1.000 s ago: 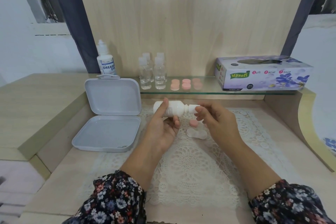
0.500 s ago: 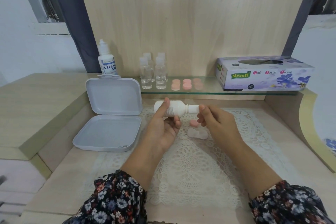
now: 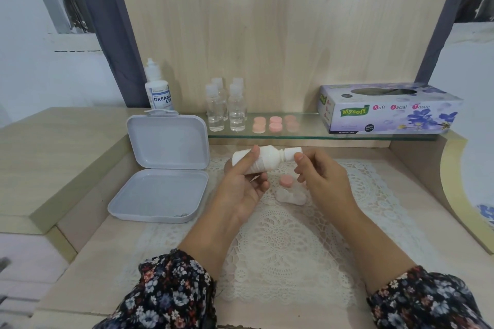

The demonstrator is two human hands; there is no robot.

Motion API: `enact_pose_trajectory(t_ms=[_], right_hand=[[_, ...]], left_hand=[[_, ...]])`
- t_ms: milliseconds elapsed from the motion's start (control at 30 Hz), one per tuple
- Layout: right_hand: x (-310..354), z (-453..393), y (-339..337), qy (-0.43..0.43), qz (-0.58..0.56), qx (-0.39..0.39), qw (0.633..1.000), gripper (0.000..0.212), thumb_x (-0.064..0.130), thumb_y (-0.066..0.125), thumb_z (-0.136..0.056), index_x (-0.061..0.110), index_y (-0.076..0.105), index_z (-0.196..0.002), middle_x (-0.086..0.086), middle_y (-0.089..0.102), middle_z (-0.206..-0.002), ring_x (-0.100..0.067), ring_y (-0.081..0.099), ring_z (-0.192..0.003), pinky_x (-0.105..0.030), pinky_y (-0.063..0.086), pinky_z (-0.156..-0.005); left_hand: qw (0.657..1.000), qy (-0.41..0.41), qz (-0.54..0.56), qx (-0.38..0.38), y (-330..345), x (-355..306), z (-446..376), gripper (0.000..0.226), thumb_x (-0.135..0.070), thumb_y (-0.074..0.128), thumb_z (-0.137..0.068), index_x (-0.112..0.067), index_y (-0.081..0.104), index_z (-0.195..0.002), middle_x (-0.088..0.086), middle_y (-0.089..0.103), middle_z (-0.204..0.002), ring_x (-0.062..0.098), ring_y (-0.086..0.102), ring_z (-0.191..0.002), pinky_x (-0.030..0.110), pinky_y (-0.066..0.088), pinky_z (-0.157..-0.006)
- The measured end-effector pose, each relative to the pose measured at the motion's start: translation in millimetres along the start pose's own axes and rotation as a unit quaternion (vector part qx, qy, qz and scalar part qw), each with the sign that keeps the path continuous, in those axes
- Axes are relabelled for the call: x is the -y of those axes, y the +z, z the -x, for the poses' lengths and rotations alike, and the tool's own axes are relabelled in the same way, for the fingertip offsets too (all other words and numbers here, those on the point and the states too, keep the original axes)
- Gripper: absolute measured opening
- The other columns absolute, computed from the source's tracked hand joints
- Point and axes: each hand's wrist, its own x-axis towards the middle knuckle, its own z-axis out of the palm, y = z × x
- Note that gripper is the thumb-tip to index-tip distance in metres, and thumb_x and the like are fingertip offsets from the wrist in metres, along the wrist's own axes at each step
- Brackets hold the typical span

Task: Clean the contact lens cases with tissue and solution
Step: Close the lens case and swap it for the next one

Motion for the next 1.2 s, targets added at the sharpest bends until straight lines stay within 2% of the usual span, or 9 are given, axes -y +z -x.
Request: enact_pose_trajectory(t_ms=[233, 433, 533, 600, 700, 800, 867, 1067, 1200], right_hand=[[2, -6, -5, -0.004, -0.098, -0.051, 0.994, 0.013, 0.025, 0.054, -0.097, 0.021, 0.064, -0.091, 0.006, 0.067, -0.075, -0.01, 0.059, -0.064, -0.027, 0.05, -0.058], [1, -10, -11, 0.022, -0.135, -0.029, 0.99, 0.017, 0.024, 0.051, -0.098, 0.018, 0.067, -0.101, -0.001, 0.07, -0.086, -0.012, 0.059, -0.07, -0.019, 0.049, -0.054], [-2, -12, -17, 0.049, -0.074, -0.018, 0.996, 0.015, 0.023, 0.054, -0.097, 0.018, 0.067, -0.103, -0.003, 0.068, -0.09, -0.011, 0.059, -0.073, -0.01, 0.045, -0.051], [-6, -13, -21, 0.046, 0.036, -0.003, 0.998, 0.009, 0.021, 0.059, -0.094, 0.022, 0.064, -0.101, 0.001, 0.065, -0.088, 0.0, 0.058, -0.069, -0.004, 0.041, -0.053], [-9, -14, -26, 0.041, 0.156, 0.044, 0.986, 0.002, 0.027, 0.064, -0.09, 0.026, 0.064, -0.092, 0.008, 0.062, -0.084, 0.001, 0.056, -0.066, -0.011, 0.039, -0.055], [-7, -12, -33, 0.062, 0.203, 0.107, 0.971, 0.017, 0.043, 0.073, -0.079, 0.029, 0.066, -0.085, 0.01, 0.062, -0.085, -0.007, 0.053, -0.071, -0.022, 0.038, -0.058], [-3, -10, -35, 0.079, 0.232, 0.148, 0.958, 0.024, 0.045, 0.079, -0.071, 0.031, 0.066, -0.085, 0.011, 0.062, -0.087, -0.006, 0.054, -0.074, -0.025, 0.04, -0.06], [-5, -11, -31, 0.078, 0.311, 0.209, 0.924, 0.039, 0.045, 0.086, -0.06, 0.033, 0.069, -0.092, 0.016, 0.062, -0.09, 0.0, 0.056, -0.081, -0.024, 0.044, -0.071], [-5, -9, -31, 0.072, 0.306, 0.217, 0.924, 0.033, 0.04, 0.087, -0.062, 0.03, 0.072, -0.091, 0.014, 0.064, -0.084, -0.003, 0.06, -0.073, -0.02, 0.043, -0.063]], left_hand=[[0.971, 0.022, -0.218, 0.094, 4, -5, 12, 0.049, -0.015, 0.076, -0.068, -0.005, 0.051, -0.109, 0.003, 0.073, -0.073, 0.015, 0.065, -0.057, 0.025, 0.048, -0.051], [0.932, 0.091, -0.346, 0.057, 3, -5, 12, 0.022, -0.023, 0.071, -0.083, -0.011, 0.066, -0.1, -0.009, 0.068, -0.068, 0.003, 0.06, -0.058, 0.018, 0.04, -0.051], [0.935, 0.135, -0.328, 0.01, -4, -10, 4, 0.029, -0.02, 0.074, -0.081, -0.018, 0.066, -0.109, -0.008, 0.07, -0.089, 0.004, 0.064, -0.073, 0.018, 0.047, -0.059], [0.931, 0.159, -0.328, -0.009, -8, -12, -1, 0.036, -0.015, 0.077, -0.078, -0.023, 0.063, -0.111, -0.004, 0.07, -0.1, 0.009, 0.068, -0.085, 0.027, 0.055, -0.067], [0.903, 0.191, -0.382, -0.047, -17, -10, -9, 0.034, -0.02, 0.081, -0.073, -0.03, 0.063, -0.1, -0.006, 0.07, -0.098, 0.013, 0.068, -0.09, 0.04, 0.058, -0.079], [0.871, 0.217, -0.434, -0.07, -22, -6, -12, 0.042, -0.034, 0.083, -0.067, -0.035, 0.06, -0.102, -0.012, 0.067, -0.097, 0.01, 0.066, -0.09, 0.046, 0.056, -0.082], [0.856, 0.237, -0.45, -0.091, -24, -5, -14, 0.043, -0.03, 0.082, -0.071, -0.029, 0.057, -0.107, -0.011, 0.064, -0.1, 0.011, 0.063, -0.092, 0.045, 0.054, -0.086], [0.82, 0.258, -0.497, -0.12, -23, -1, -18, 0.042, -0.028, 0.081, -0.075, -0.028, 0.05, -0.104, -0.018, 0.055, -0.089, 0.014, 0.059, -0.089, 0.036, 0.05, -0.081], [0.806, 0.249, -0.522, -0.125, -25, 1, -22, 0.045, -0.034, 0.08, -0.074, -0.032, 0.047, -0.104, -0.015, 0.057, -0.095, 0.015, 0.06, -0.092, 0.043, 0.052, -0.084]])
